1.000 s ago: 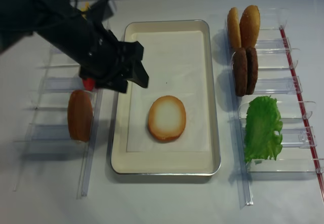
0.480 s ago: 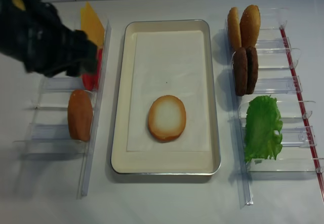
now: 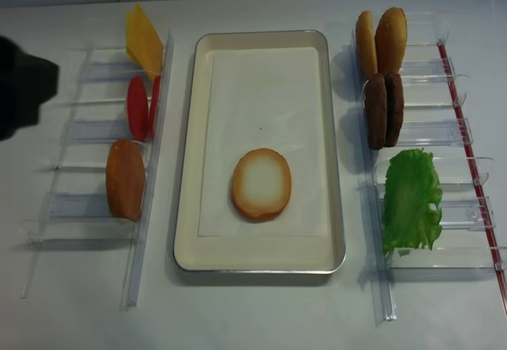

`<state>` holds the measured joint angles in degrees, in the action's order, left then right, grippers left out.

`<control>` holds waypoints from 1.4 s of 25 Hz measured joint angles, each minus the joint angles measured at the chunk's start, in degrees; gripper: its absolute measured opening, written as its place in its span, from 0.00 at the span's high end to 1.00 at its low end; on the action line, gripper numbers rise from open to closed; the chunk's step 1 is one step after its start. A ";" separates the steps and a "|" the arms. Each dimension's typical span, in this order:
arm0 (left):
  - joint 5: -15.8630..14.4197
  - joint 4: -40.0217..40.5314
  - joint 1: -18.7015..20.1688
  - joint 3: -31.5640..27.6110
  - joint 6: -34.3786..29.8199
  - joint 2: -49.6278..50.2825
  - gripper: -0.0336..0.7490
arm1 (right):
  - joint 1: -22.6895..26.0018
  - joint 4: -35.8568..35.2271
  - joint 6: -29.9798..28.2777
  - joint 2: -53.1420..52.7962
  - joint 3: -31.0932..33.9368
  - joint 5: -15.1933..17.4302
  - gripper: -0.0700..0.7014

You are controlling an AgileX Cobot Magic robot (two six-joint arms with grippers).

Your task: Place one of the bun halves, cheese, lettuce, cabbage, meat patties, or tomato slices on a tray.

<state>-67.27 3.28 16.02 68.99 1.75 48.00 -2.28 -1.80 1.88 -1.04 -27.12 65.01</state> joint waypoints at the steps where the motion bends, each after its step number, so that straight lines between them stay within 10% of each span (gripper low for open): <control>1: -0.16 0.69 0.00 -1.06 0.00 -2.31 0.35 | 0.00 0.00 0.00 0.00 0.00 0.00 0.95; 23: -2.20 -0.16 0.00 -40.09 1.86 -48.72 0.35 | 0.00 0.00 0.00 0.00 0.00 0.00 0.95; 35: -1.19 -0.79 0.00 -41.05 1.86 -49.03 0.35 | 0.00 -0.12 0.11 0.00 0.00 0.00 0.95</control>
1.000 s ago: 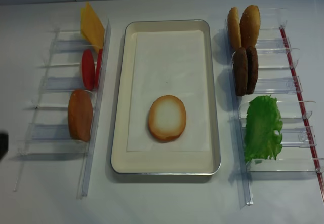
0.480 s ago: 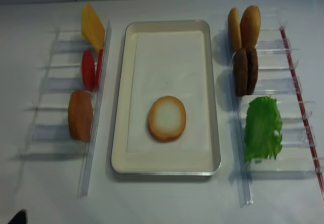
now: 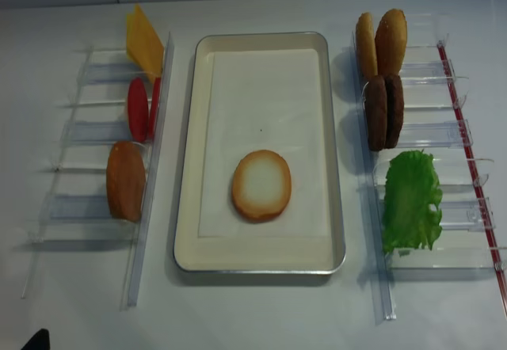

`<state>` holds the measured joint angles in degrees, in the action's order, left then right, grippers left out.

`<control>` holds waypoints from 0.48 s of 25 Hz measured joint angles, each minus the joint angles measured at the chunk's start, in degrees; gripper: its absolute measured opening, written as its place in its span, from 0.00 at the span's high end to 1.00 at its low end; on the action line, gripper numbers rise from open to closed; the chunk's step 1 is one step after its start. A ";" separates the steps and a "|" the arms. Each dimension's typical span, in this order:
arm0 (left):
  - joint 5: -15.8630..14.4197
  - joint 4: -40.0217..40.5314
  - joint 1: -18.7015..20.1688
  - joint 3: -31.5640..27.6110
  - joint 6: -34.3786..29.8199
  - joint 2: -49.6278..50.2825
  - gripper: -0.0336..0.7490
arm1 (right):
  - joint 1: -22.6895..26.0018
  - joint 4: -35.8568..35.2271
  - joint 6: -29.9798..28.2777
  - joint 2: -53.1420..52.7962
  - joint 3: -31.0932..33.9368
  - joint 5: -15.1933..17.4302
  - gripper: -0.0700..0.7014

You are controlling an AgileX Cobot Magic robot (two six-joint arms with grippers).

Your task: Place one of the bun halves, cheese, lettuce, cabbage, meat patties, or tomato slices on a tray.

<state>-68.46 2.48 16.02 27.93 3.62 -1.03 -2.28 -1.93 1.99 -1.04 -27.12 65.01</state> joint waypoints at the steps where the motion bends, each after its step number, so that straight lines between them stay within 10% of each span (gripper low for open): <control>1: 0.00 0.00 0.00 0.00 0.00 0.00 0.35 | 0.00 0.00 0.00 0.00 0.00 0.00 0.95; 12: 0.08 0.00 -3.21 0.00 0.00 0.00 0.36 | 0.00 0.00 0.00 0.00 0.00 0.00 0.95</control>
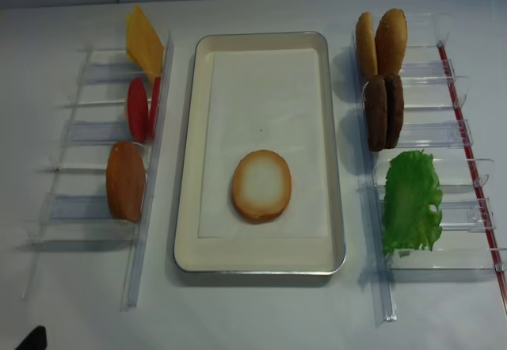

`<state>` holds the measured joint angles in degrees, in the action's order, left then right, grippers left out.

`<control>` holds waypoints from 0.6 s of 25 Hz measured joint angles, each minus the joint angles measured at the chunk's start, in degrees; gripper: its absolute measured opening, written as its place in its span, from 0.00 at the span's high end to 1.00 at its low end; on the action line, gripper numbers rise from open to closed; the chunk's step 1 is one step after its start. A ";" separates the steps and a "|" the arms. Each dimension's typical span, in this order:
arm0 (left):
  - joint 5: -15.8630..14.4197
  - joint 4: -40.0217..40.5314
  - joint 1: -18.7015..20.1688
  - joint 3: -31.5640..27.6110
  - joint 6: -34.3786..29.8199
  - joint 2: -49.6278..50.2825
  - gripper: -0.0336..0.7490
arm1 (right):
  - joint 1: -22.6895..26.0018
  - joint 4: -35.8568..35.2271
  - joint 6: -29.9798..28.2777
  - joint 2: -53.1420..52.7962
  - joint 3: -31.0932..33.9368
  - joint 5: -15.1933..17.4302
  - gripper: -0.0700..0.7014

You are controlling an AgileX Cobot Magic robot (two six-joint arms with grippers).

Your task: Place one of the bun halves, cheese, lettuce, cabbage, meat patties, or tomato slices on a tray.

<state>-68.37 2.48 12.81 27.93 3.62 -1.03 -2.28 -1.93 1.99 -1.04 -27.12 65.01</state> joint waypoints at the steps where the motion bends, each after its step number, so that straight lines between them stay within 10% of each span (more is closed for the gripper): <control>1: 0.00 0.00 -1.83 0.00 0.00 0.00 0.36 | 0.00 0.00 0.00 0.00 0.00 0.00 0.95; 6: 0.00 0.00 -9.48 0.00 0.00 0.00 0.36 | 0.00 0.11 0.00 0.00 0.00 0.00 0.95; 15: 0.00 0.11 -9.30 0.00 0.00 0.00 0.36 | 0.00 0.11 0.00 0.00 0.00 0.00 0.95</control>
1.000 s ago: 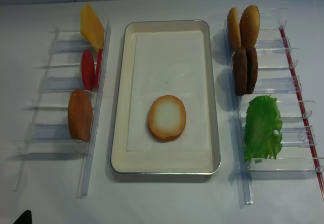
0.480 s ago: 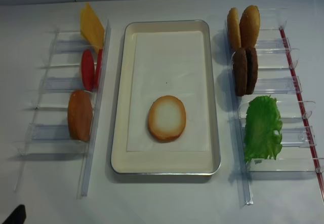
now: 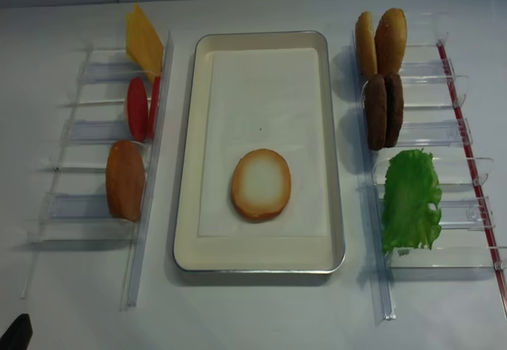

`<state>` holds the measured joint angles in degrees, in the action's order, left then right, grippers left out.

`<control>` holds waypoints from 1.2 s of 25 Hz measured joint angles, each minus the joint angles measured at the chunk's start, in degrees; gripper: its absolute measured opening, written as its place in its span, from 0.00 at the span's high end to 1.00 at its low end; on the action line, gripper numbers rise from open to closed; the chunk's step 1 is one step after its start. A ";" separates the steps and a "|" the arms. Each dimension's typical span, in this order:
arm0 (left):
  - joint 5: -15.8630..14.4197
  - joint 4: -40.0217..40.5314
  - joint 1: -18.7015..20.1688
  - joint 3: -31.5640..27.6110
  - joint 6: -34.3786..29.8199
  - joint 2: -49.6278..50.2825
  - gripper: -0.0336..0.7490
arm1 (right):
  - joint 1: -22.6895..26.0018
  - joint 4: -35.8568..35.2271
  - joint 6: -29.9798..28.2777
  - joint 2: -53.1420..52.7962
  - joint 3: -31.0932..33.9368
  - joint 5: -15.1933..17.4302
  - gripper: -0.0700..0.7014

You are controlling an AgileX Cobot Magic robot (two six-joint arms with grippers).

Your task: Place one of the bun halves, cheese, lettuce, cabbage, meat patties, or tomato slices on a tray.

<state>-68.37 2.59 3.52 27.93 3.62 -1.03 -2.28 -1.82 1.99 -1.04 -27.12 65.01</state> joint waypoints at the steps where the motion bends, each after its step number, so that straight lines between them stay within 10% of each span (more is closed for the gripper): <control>1: 0.00 0.00 0.00 0.00 0.00 0.00 0.36 | 0.00 0.00 0.00 0.00 0.00 0.00 0.95; 30: 0.00 0.00 0.00 0.00 0.00 0.00 0.36 | 0.00 0.00 -0.10 0.00 0.00 0.00 0.95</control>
<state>-68.37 2.59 3.52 27.93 3.62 -1.03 -2.28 -1.82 1.89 -1.04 -27.12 65.01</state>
